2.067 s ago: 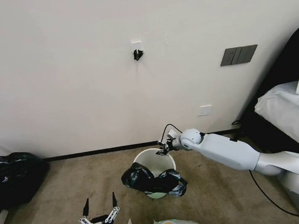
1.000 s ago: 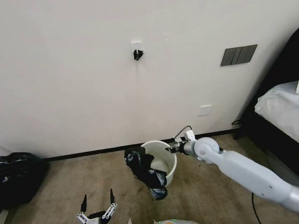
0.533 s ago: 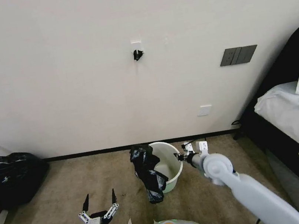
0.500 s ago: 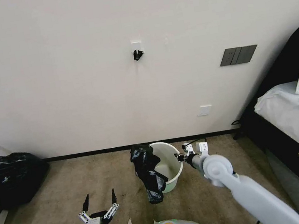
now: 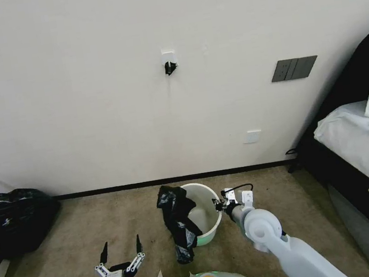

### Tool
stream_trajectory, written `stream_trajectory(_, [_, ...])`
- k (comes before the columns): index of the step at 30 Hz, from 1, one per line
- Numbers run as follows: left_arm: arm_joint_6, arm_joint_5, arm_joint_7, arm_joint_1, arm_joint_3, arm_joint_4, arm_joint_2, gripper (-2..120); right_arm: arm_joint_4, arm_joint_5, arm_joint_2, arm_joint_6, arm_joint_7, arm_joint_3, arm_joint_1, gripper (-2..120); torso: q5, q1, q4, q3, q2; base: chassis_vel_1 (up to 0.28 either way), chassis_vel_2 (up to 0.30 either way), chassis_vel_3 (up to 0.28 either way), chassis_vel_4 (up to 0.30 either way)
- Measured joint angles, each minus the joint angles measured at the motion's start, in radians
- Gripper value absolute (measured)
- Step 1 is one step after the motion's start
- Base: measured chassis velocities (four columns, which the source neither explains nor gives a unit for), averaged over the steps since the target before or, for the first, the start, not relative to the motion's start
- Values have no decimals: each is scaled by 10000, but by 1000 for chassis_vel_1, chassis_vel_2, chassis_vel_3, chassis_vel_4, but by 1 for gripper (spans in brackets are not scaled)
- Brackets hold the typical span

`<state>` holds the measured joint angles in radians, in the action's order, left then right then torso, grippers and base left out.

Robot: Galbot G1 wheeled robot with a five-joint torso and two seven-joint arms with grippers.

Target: Place a trash bag onto the trash bin.

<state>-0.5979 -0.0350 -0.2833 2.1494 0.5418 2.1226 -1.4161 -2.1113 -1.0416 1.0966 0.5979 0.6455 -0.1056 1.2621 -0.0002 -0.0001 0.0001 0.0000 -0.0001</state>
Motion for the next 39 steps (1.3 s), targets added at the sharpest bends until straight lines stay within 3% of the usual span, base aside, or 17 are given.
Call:
stream_trajectory(14, [-30, -46, -25, -45, -212, -88, -69, 100, 155, 564, 323, -160, -320, 120, 381, 10, 2, 0, -1, 0, 1, 0, 0, 0, 0])
stream_trajectory(24, [-51, -48, -45, -127, -406, -205, -98, 100, -192, 1065, 52, -215, -529, 8, 620, 45, 3, 1, 0, 0, 1, 0, 0, 0, 0])
stream_trajectory(26, [-58, -49, -53, -166, -457, -252, -100, 100, -434, 1335, -66, -255, -602, -89, 821, 57, 1, 1, -1, 0, 0, 0, 0, 0, 0])
stream_trajectory(29, [-61, -49, -58, -183, -478, -270, -97, 100, -653, 1518, -168, -256, -615, -163, 971, 64, 4, 2, -1, 0, 1, 0, 0, 0, 0])
stream_trajectory(31, [-64, -47, -61, -219, -485, -299, -76, 100, -1272, 2293, -454, -314, -622, -352, 1238, 76, 3, 1, -1, 0, 1, 0, 0, 0, 0])
stream_trajectory(35, [-64, -41, -69, -254, -483, -372, -73, 100, -2229, 2684, -809, -348, -666, -414, 1382, 88, 1, 1, -3, 0, 1, 0, 0, 0, 0])
stream_trajectory(37, [-64, -43, -70, -256, -493, -389, -73, 100, -2515, 2664, -972, -298, -741, -401, 1373, 94, 2, 1, -1, 0, 1, 0, 0, 0, 0])
stream_trajectory(39, [-60, -70, -71, -270, -542, -429, -84, 100, -3198, 1787, -1472, 127, -957, -217, 1128, 99, 1, 1, 0, 0, 0, 0, 0, 0, 0])
